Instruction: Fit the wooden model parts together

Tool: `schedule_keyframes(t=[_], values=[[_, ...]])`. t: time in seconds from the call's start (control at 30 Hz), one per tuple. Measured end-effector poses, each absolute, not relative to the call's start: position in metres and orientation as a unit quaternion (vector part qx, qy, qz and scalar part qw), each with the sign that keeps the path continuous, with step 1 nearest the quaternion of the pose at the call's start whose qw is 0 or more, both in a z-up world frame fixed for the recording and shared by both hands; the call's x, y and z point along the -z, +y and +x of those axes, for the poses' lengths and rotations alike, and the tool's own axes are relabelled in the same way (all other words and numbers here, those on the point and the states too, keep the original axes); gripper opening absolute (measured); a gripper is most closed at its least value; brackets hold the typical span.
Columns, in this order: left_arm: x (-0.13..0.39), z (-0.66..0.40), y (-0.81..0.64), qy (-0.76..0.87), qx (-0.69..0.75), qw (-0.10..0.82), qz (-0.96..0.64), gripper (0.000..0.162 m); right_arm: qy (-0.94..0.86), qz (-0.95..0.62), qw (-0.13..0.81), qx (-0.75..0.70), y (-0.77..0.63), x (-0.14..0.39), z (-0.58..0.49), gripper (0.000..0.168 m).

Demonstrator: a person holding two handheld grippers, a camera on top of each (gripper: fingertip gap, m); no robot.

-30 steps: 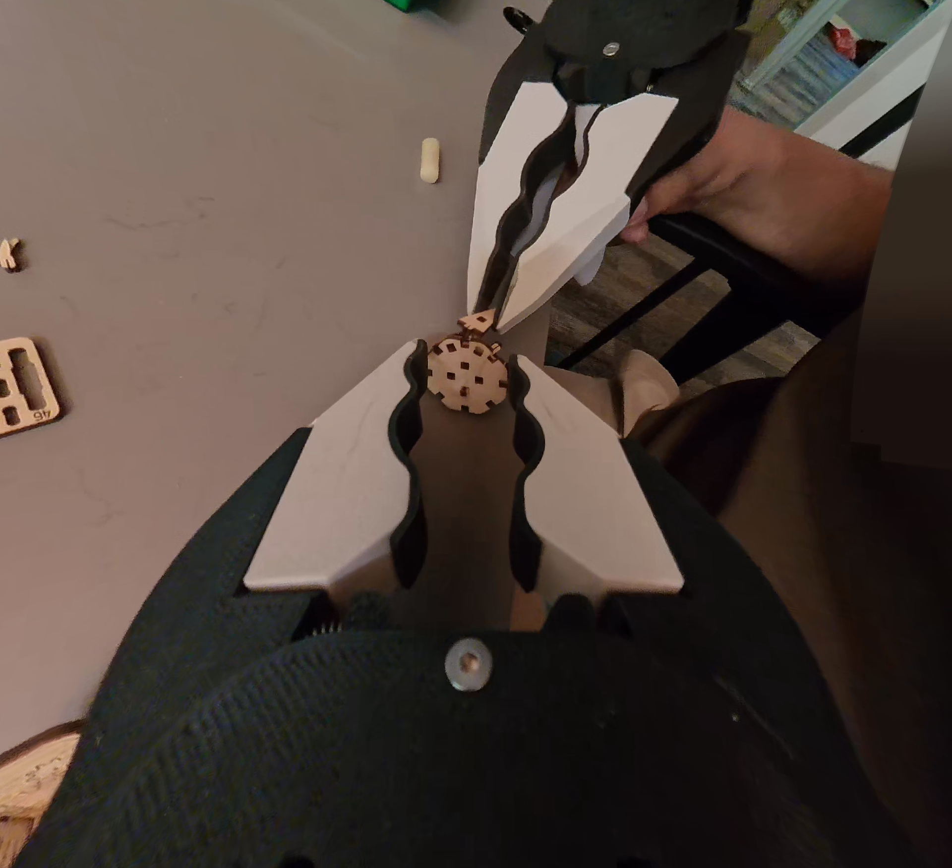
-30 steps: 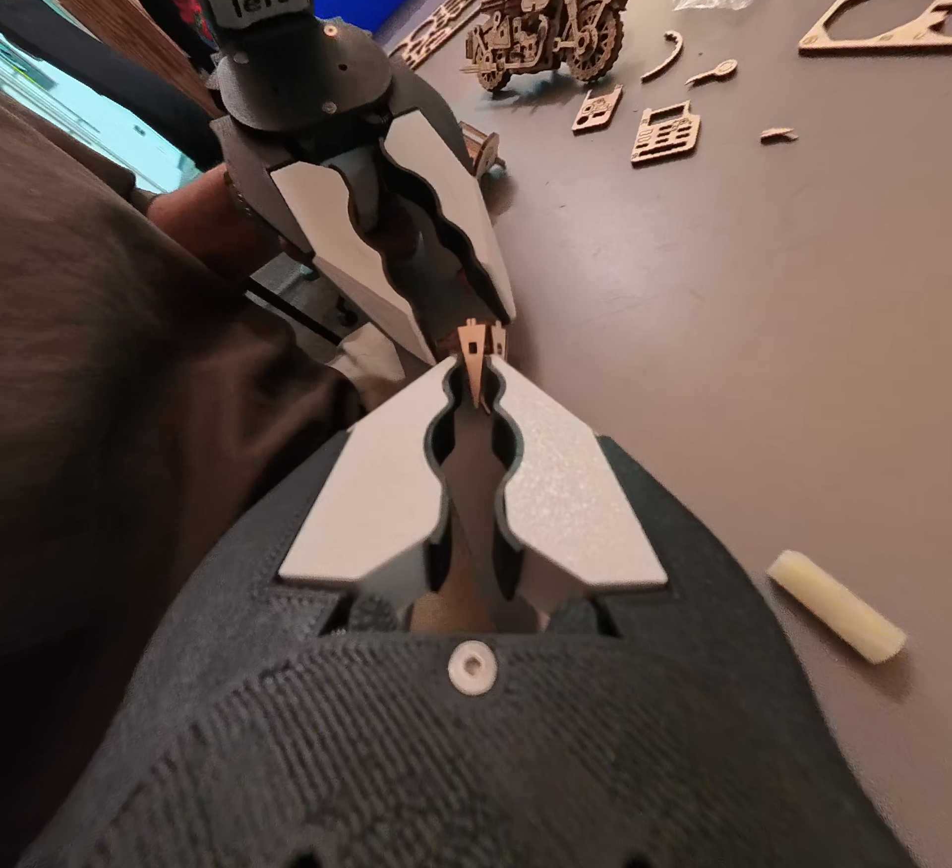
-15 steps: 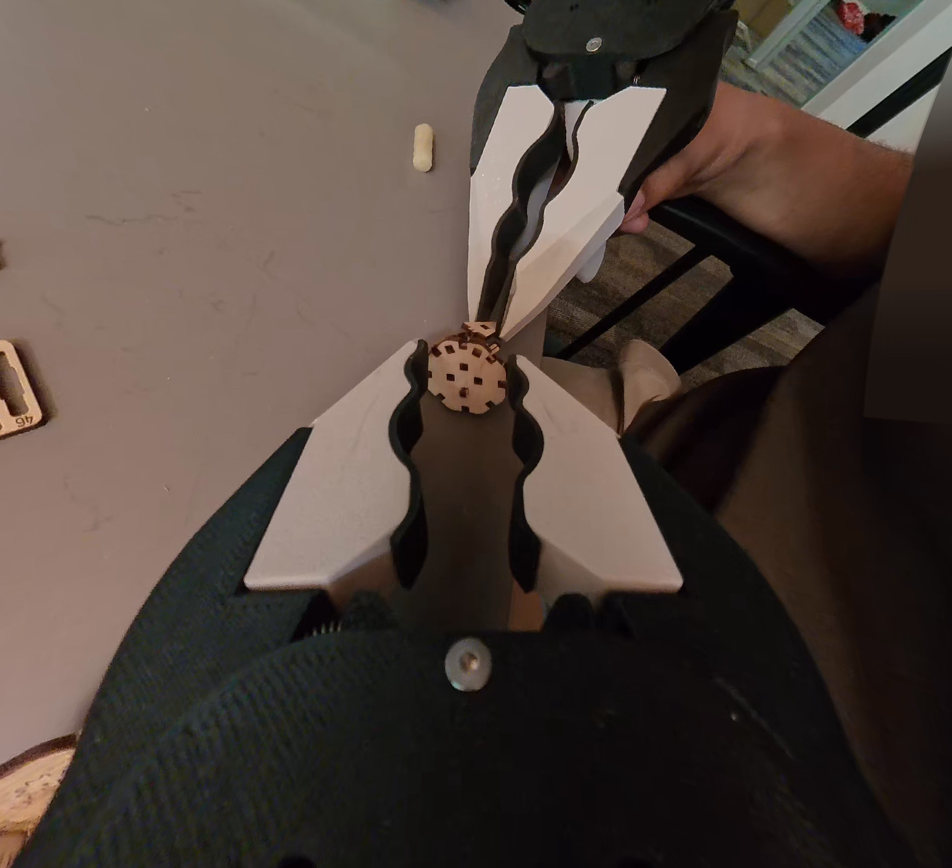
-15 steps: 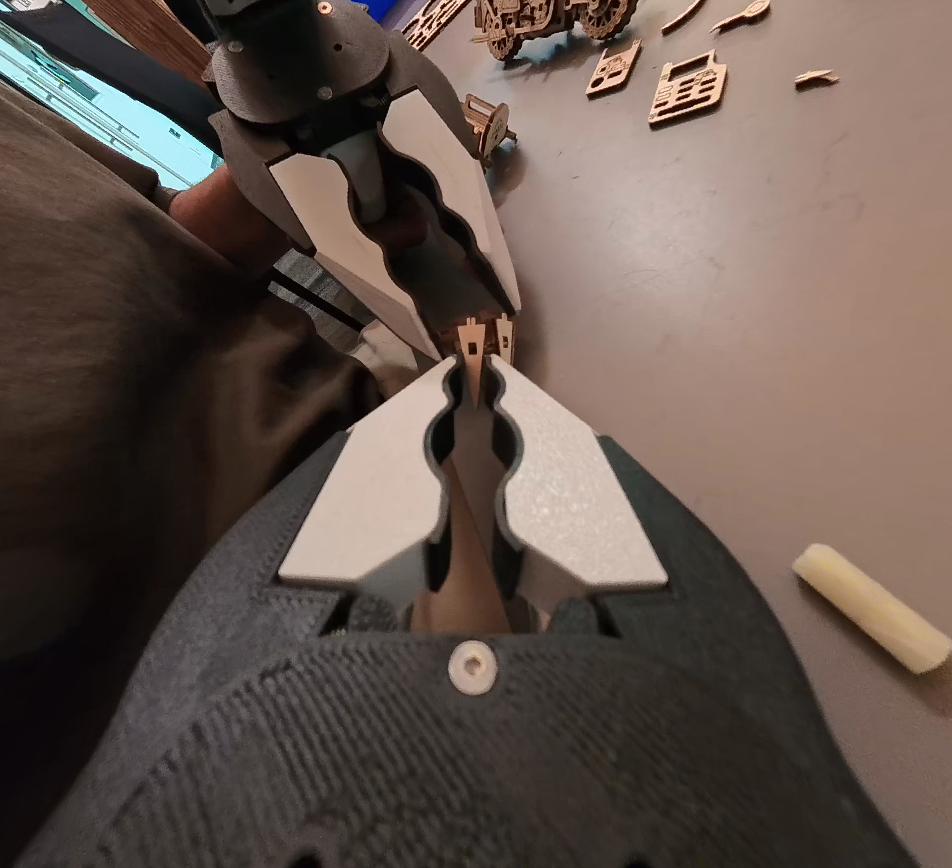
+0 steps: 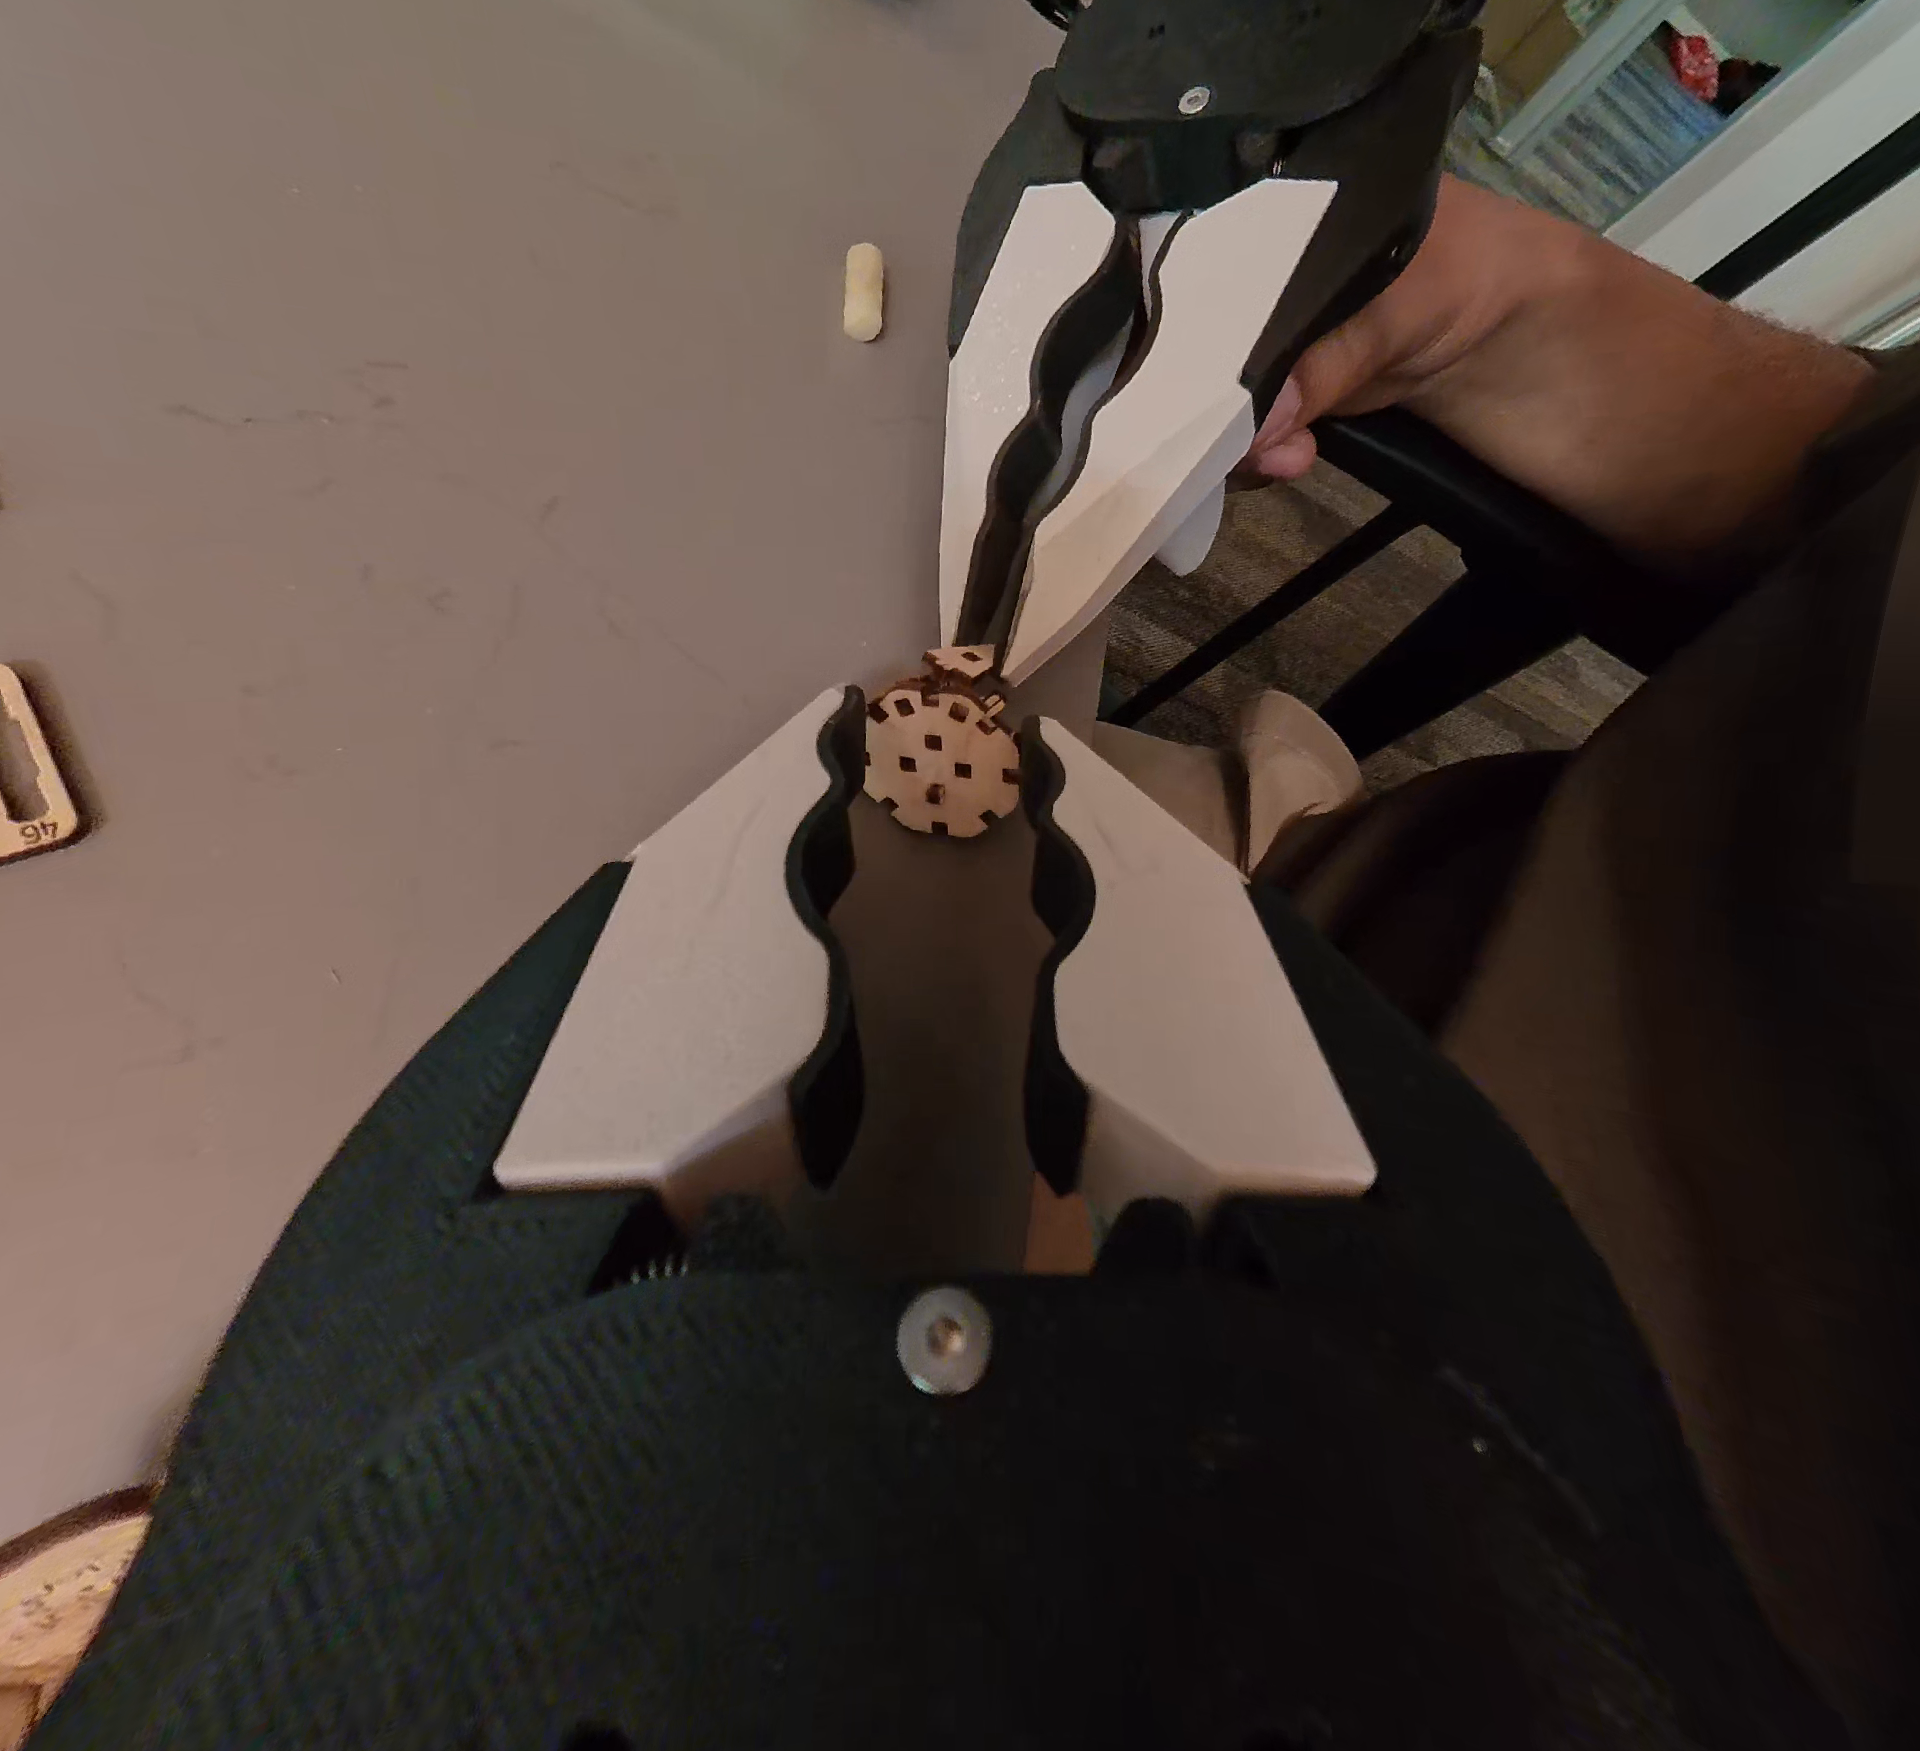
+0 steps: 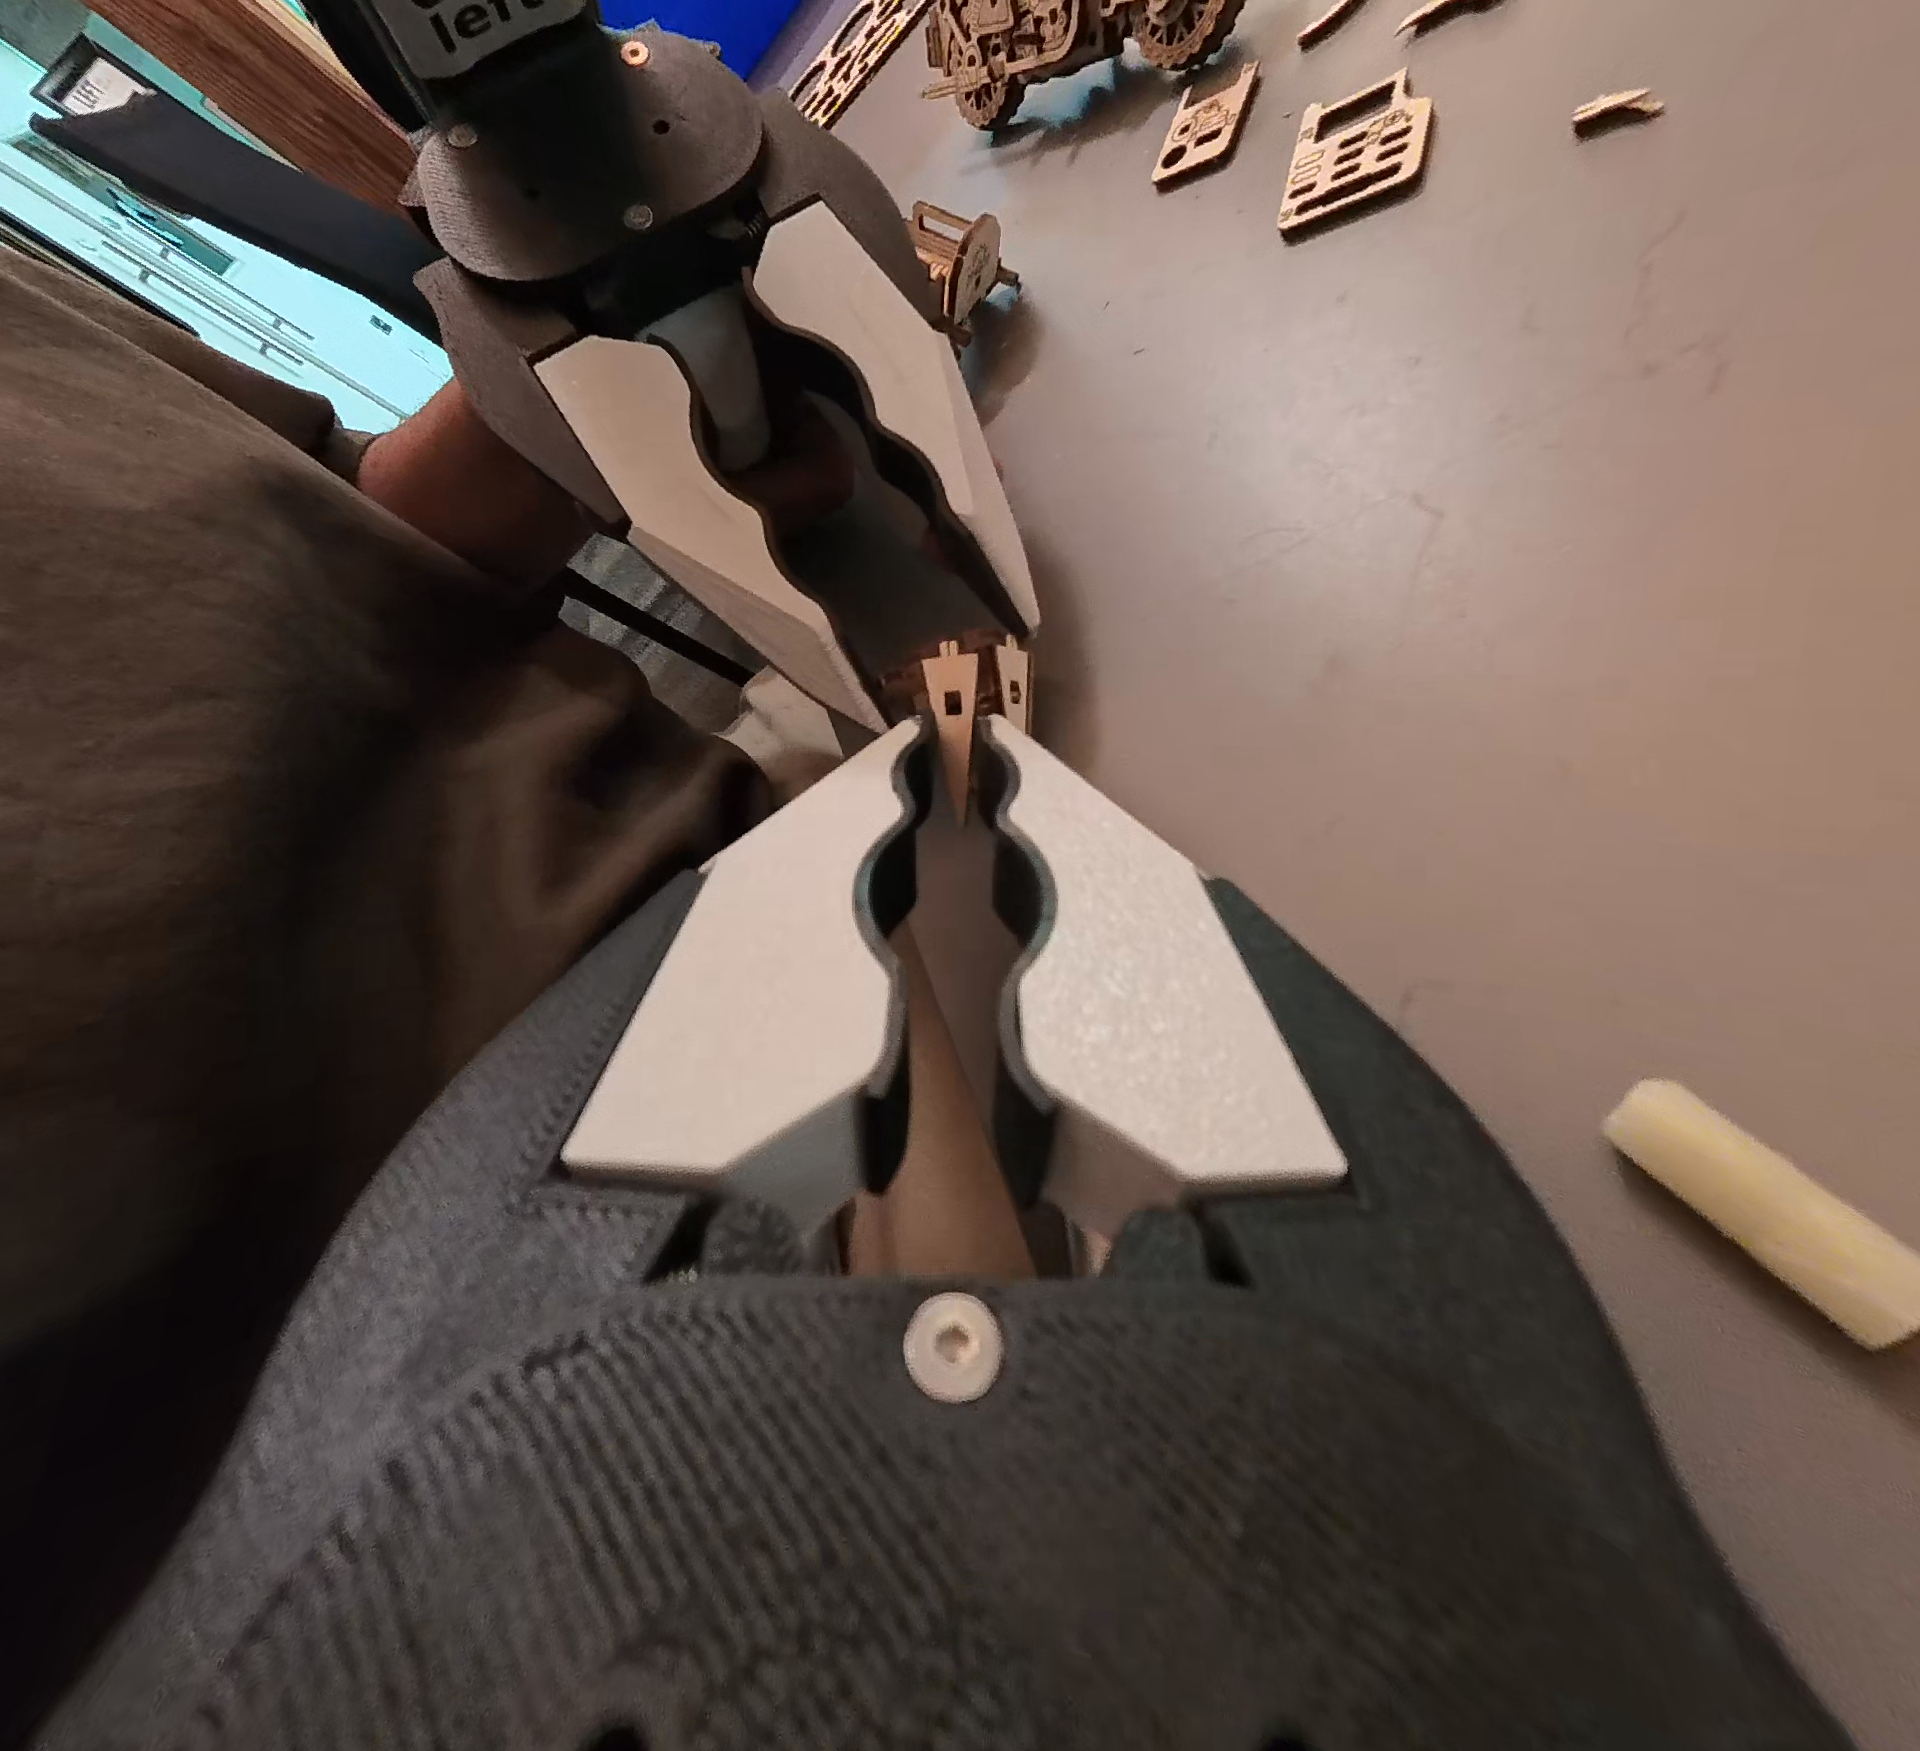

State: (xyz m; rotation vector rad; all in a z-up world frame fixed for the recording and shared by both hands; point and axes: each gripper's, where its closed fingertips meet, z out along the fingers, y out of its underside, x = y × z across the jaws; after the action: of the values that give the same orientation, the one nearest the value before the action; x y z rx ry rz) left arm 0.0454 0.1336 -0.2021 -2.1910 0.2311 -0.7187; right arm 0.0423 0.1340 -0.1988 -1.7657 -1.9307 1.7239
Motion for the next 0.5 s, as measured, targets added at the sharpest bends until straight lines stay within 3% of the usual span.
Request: schedule_keyframes(t=[0.17,0.33,0.5], values=[[0.2010,0.0446,0.1338,0.084,0.296,0.400,-0.863,0.029,-0.605,-0.573,0.001,-0.553,0.1363,0.1989,0.0405,0.005],[0.1980,0.0466,0.1284,0.086,0.320,0.399,-0.855,0.048,-0.597,-0.578,0.002,-0.556,0.1381,0.1985,0.0395,0.005],[0.1971,0.0410,0.1274,0.085,0.305,0.408,-0.856,0.046,-0.597,-0.578,0.004,-0.556,0.1378,0.1983,0.0401,0.005]])
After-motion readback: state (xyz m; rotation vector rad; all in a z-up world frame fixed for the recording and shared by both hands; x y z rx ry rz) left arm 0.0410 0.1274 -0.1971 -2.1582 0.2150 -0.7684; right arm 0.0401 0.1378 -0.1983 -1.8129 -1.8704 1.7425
